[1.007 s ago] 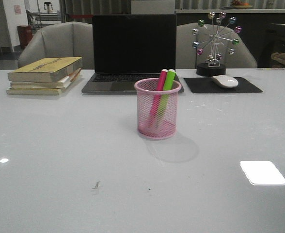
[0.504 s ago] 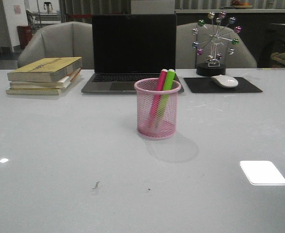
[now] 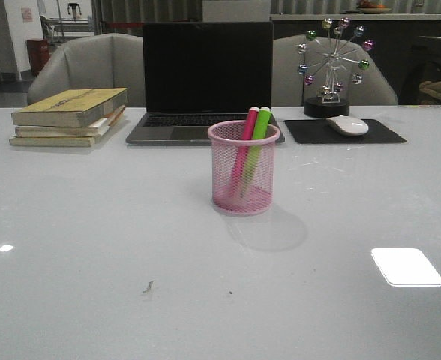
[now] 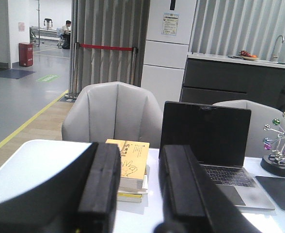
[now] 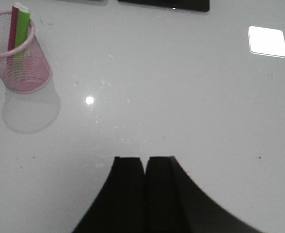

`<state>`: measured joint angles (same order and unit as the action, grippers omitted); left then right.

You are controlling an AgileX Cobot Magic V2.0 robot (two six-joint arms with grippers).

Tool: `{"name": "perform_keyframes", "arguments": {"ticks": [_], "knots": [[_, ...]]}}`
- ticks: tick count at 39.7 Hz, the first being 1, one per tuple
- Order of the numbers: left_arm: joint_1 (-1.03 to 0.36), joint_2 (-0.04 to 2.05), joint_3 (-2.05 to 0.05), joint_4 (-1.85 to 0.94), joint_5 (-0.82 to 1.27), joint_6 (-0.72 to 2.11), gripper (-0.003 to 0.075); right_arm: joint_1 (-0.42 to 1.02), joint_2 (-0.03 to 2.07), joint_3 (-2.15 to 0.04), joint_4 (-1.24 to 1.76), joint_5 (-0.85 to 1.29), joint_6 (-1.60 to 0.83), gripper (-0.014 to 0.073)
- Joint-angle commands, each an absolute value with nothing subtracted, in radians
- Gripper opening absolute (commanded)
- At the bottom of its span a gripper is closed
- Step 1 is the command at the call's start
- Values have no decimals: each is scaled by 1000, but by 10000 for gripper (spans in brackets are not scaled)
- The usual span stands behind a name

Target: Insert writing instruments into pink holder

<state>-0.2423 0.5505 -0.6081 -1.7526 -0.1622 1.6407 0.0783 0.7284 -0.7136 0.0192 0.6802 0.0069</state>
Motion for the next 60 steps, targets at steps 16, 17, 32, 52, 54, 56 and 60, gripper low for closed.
{"name": "perform_keyframes", "arguments": {"ticks": [16,17,32,52,54,56,60], "knots": [[-240,552,-636,-1749,-137,1634,290,73,724,-744,29,592,0,27],[-240,552,-636,-1749,-137,1634,290,73,724,-744,29,591,0,27],[-240,552,-636,-1749,-137,1634,290,78,656,-744,52,584,0,27],[-240,552,-636,-1749,-137,1634,290,75,210,-524,20,321,0,29],[-240,552,-636,-1749,-137,1634,290,75,160,-479,20,295,0,29],[-240,552,-636,-1749,-137,1634,290,74,120,-450,20,282,0,29],[-240,552,-636,-1749,-137,1634,290,73,31,-388,20,264,0,29]]}}
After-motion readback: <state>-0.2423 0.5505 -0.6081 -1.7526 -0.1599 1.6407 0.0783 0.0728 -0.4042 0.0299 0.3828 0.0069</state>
